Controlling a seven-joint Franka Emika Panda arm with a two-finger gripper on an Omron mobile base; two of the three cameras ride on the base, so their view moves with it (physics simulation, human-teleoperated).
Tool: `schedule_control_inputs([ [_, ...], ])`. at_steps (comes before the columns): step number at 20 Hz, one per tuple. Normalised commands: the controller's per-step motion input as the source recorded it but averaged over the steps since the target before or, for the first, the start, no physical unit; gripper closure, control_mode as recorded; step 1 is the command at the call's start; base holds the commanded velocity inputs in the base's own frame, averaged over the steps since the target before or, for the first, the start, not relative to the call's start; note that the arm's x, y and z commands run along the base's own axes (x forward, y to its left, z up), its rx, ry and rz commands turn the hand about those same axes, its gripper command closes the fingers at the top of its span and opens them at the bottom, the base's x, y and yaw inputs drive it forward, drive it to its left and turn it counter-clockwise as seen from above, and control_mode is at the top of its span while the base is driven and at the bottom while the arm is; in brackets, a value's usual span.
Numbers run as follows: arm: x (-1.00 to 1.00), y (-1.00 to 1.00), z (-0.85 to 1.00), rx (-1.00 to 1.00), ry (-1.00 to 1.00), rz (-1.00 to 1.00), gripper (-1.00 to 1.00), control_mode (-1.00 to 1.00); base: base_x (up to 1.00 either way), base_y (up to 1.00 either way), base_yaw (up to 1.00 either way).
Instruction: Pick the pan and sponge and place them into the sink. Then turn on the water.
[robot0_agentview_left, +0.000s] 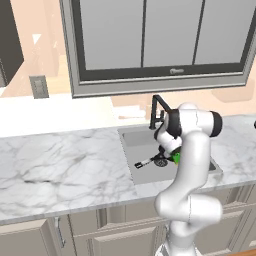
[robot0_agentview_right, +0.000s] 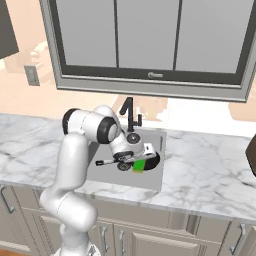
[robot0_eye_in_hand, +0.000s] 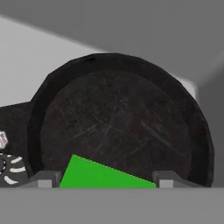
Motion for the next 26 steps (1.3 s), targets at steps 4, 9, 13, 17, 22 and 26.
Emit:
schedule_control_inputs([
  [4,0.00,-0.05,-0.04,0.00,-0.10,0.04,-1.00,-1.00,0.00,0.00,0.00],
  [9,0.00,-0.13,0.00,0.00,-0.11,0.04,-1.00,-1.00,0.00,0.00,0.00],
  [13,0.00,-0.17,-0.01,0.00,-0.09,0.03,-1.00,-1.00,0.00,0.00,0.00],
  [17,0.00,-0.21,0.00,0.01,-0.08,0.03,-1.00,-1.00,0.00,0.00,0.00],
  [22,-0.06,-0.12,0.15,0.02,-0.12,0.05,-1.00,-1.00,0.00,0.00,0.00],
  [26,-0.07,-0.07,0.23,0.03,-0.13,0.06,-1.00,-1.00,0.00,0.00,0.00],
])
